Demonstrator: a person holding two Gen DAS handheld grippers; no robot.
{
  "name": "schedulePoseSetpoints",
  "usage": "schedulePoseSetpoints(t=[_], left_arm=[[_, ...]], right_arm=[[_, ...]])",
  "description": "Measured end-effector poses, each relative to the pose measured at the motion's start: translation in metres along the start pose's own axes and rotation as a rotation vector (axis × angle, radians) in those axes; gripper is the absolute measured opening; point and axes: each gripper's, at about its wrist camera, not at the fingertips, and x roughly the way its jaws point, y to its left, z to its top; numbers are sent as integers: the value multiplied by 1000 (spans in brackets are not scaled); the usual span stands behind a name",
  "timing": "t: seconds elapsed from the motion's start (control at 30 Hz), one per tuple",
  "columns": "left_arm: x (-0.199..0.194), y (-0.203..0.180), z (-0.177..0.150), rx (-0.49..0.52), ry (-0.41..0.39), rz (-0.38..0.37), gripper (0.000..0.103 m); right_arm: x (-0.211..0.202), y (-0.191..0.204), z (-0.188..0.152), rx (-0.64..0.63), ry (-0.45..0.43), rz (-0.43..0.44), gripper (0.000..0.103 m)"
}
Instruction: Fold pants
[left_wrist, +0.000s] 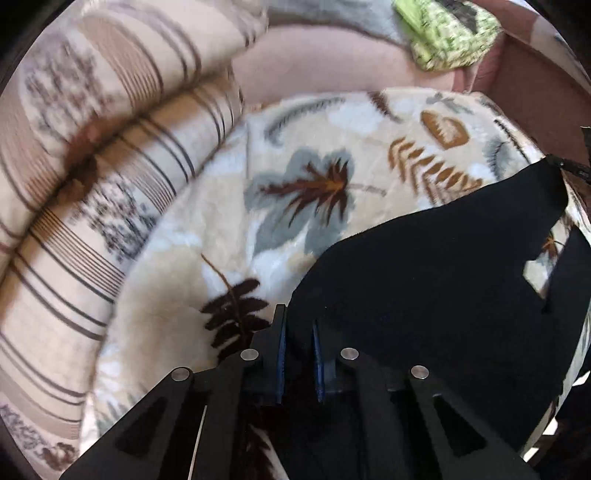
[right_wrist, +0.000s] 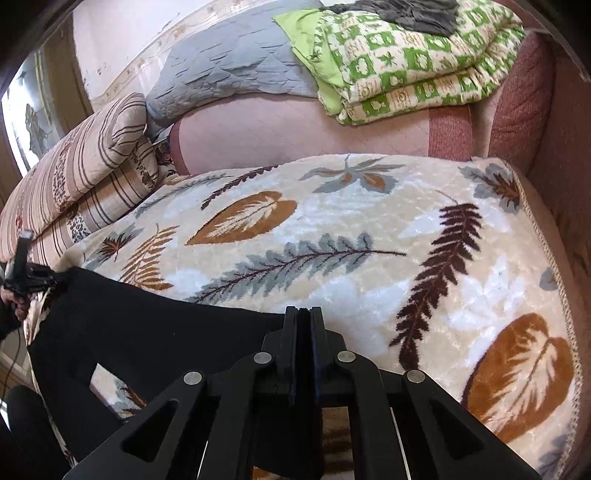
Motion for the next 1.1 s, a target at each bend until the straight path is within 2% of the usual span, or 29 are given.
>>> schedulePoseSetpoints(t=[0.1,0.17,0.27,0.53,0.63,0.77,0.9,0.97,1.0,1.03,1.07,1.1], left_arm=[[-29,-11,-13,5,-65,10,10],[-49,-17,-31,-12,-111,1,9],[-68,-24,-63,-28,-140,-11,9],[-98,-46,-155,4,-74,-139,10],[-103,-48,-180,-24,-78,-174,10],[-103,-44,-195,-66,-87,-179,12],[-101,-40,-198,-89,-101,-180,13],[-100,-38,-200,-89,-98,-160,18],[-98,-36,-202,-91,-94,-145,27],[-98,-33,-205,-111,-89,-133,31],[-99,-29,-208,-132,-84,-113,41],[-101,-26,-211,-148,-81,-94,48]], right_arm=[[-17,7,-3,-57,-20,-2,4],[-32,13,-10,-104,-29,-3,4],[-61,18,-33,-188,-28,10,4],[-114,26,-115,-331,98,29,4],[-123,25,-135,-365,141,42,3],[-131,27,-149,-395,161,51,3],[-132,32,-158,-425,190,53,4],[-130,35,-161,-441,210,63,4],[-129,36,-165,-449,224,71,5],[-128,37,-168,-461,229,66,10],[-127,37,-172,-478,230,49,13],[-126,37,-176,-492,235,30,26]])
